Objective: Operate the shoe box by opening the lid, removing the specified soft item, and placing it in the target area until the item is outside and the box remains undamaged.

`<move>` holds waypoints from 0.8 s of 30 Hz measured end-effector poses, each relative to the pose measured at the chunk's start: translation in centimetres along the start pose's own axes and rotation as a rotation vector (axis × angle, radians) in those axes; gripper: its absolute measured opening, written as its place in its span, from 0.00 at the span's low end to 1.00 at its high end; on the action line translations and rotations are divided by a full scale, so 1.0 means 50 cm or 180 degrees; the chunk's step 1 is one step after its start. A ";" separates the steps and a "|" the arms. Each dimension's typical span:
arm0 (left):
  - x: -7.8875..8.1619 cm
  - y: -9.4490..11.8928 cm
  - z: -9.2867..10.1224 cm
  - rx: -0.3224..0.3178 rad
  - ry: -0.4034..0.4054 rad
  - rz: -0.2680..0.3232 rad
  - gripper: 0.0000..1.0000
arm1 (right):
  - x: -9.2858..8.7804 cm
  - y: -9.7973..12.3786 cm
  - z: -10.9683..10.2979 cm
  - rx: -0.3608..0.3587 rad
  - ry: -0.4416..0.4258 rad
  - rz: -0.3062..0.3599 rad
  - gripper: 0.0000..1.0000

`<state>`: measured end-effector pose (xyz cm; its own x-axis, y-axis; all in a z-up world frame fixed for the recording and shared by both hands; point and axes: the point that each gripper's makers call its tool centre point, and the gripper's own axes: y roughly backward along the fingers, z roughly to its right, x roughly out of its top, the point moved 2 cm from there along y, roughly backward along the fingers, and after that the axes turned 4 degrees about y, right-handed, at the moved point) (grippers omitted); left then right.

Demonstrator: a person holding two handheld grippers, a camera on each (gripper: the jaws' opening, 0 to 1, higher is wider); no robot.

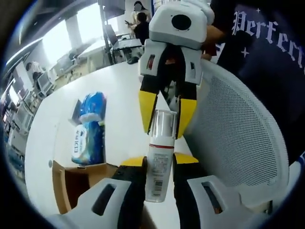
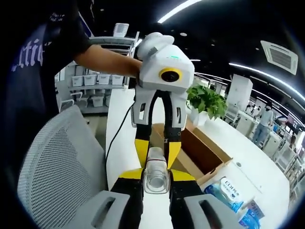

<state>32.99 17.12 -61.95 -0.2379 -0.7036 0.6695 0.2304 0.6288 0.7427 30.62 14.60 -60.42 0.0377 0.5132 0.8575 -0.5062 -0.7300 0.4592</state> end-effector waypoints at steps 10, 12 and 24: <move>0.006 -0.005 -0.002 -0.0022 0.0062 0.0059 0.22 | -0.001 0.005 0.004 0.0028 -0.0007 -0.0046 0.14; 0.007 -0.007 -0.003 -0.0013 0.0063 0.0069 0.22 | -0.003 0.006 0.004 0.0032 0.0004 -0.0064 0.14; 0.004 -0.001 -0.009 0.0059 0.0062 0.0120 0.34 | -0.008 0.007 0.003 0.0042 0.0032 -0.0127 0.14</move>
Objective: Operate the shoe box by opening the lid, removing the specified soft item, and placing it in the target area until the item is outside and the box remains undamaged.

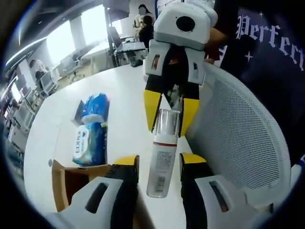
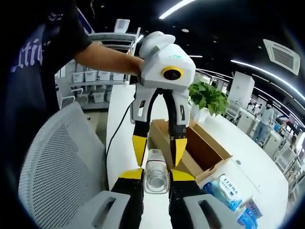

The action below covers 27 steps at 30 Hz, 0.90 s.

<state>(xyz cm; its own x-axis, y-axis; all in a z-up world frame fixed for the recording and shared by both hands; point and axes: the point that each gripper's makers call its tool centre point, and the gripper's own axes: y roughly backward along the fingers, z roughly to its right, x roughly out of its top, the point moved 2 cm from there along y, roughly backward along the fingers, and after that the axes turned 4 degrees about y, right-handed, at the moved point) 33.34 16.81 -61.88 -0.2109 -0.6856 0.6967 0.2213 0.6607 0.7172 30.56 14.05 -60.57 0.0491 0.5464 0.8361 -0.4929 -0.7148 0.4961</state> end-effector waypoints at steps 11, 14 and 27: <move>-0.012 0.012 -0.013 0.0190 0.0153 0.0127 0.53 | 0.001 -0.001 0.016 0.0004 0.0042 -0.0016 0.14; -0.013 0.016 -0.021 0.0297 0.0250 0.0215 0.60 | 0.002 0.000 0.022 0.0017 0.0038 -0.0008 0.14; -0.010 0.038 -0.041 0.0723 0.0750 0.0705 0.80 | 0.010 0.009 0.042 0.0237 0.0191 -0.0126 0.14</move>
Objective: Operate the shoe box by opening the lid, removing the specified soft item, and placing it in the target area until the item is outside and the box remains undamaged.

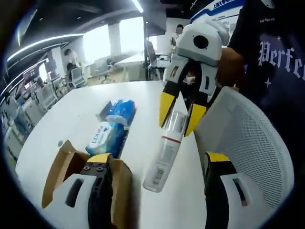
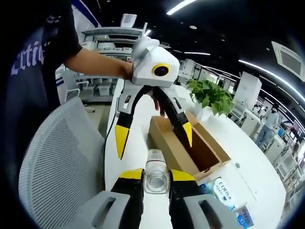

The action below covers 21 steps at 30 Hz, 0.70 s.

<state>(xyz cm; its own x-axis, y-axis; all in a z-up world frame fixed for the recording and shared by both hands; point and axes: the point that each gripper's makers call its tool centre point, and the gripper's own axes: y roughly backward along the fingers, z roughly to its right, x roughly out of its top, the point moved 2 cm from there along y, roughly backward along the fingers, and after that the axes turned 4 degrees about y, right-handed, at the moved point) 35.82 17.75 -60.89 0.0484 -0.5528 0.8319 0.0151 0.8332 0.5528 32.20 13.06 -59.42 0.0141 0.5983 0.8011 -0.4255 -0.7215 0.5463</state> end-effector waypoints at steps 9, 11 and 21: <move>-0.010 0.022 -0.021 0.0338 0.0241 0.0151 0.95 | 0.011 0.016 0.034 0.0218 0.0271 -0.0117 0.14; -0.012 0.028 -0.024 0.0415 0.0313 0.0169 0.98 | 0.010 0.020 0.046 0.0242 0.0373 -0.0177 0.14; -0.039 0.068 -0.025 0.0814 0.0507 0.0245 0.99 | 0.012 0.043 0.112 0.0355 0.0540 -0.0301 0.14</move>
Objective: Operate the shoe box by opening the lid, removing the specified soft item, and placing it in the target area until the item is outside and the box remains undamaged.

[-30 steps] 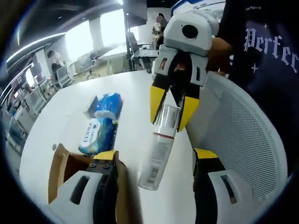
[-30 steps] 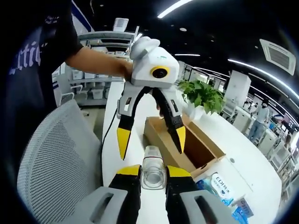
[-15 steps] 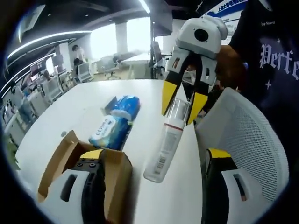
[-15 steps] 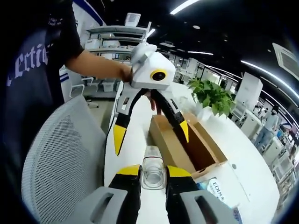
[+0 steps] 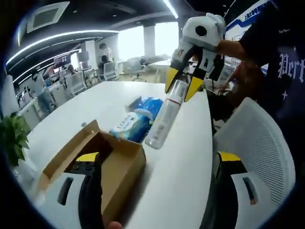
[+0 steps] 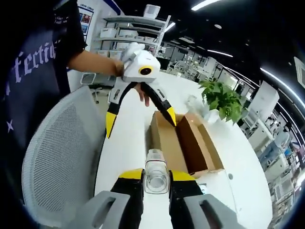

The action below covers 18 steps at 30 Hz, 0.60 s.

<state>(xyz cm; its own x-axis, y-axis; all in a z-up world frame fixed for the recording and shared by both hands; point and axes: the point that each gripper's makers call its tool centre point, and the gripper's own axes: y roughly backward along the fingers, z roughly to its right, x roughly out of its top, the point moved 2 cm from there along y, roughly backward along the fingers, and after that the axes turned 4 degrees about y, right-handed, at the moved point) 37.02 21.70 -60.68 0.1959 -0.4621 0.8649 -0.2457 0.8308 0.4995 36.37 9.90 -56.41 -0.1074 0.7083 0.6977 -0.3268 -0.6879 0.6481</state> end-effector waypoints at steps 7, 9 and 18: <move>-0.019 0.014 -0.002 0.0144 0.0091 0.0016 0.99 | -0.011 0.026 0.048 0.0063 0.0101 -0.0135 0.14; -0.019 0.019 -0.002 0.0181 0.0100 0.0047 0.99 | -0.014 0.033 0.062 0.0083 0.0142 -0.0179 0.15; -0.017 0.043 -0.012 0.0342 0.0121 0.0131 0.99 | -0.027 0.051 0.125 0.0159 0.0354 -0.0431 0.15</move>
<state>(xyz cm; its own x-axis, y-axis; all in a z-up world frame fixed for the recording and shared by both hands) 36.89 24.06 -60.40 0.2189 -0.4146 0.8833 -0.3543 0.8097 0.4678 41.54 6.18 -53.77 -0.1696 0.8062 0.5668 -0.2985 -0.5901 0.7501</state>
